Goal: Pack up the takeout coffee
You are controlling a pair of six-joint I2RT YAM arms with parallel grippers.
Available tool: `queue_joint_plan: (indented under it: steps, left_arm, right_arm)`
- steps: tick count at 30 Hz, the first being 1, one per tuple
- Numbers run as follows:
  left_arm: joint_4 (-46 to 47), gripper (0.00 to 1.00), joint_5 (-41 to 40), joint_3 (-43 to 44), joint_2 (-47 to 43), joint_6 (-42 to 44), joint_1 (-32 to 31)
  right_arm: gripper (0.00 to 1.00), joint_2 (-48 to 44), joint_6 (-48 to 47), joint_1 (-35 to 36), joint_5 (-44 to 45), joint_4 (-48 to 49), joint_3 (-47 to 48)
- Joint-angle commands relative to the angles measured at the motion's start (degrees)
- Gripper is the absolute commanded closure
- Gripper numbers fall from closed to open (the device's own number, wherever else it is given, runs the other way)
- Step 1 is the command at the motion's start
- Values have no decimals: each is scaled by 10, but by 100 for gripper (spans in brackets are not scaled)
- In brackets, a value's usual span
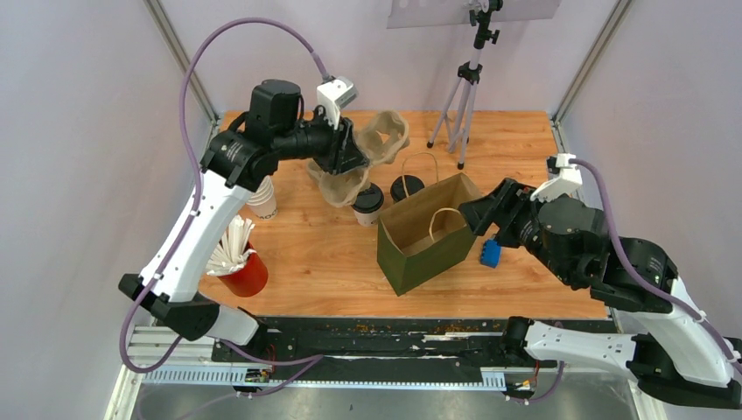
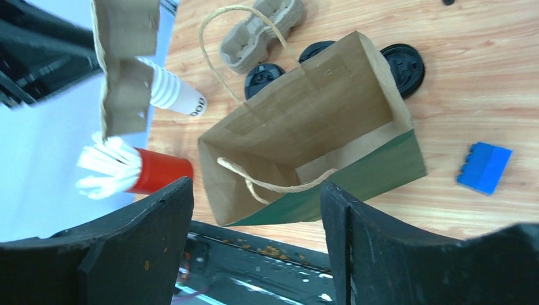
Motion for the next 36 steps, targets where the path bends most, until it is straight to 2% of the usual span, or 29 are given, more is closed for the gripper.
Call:
queue_joint_plan:
  steps: [1,6,9,12,17,22,36]
  left_arm:
    - [39,65,0,-23,-52,-30,-24]
    - [39,66,-11,-43,-91,-38,-47]
    - [37,66,-4,-47,-109,-40,-50]
    - [34,66,-2,-50,-122,-38,-52]
    - [39,66,1,-58,-137,-39,-52]
    - [41,66,7,-71,-137,-44,-54]
    - [70,66,2,-71,-115,-56,-95]
  right_arm:
    - [29,-9,101,1,-22,19,9]
    - [25,-1,197,1,-88,30,-17]
    - [31,-1,308,1,-107,29,-48]
    - [33,3,434,1,-101,0,-72]
    - [36,-15,545,1,-40,-24,-101]
    - [42,-47,579,1,1,9,-126]
    - [41,-25,579,1,15,12,-84]
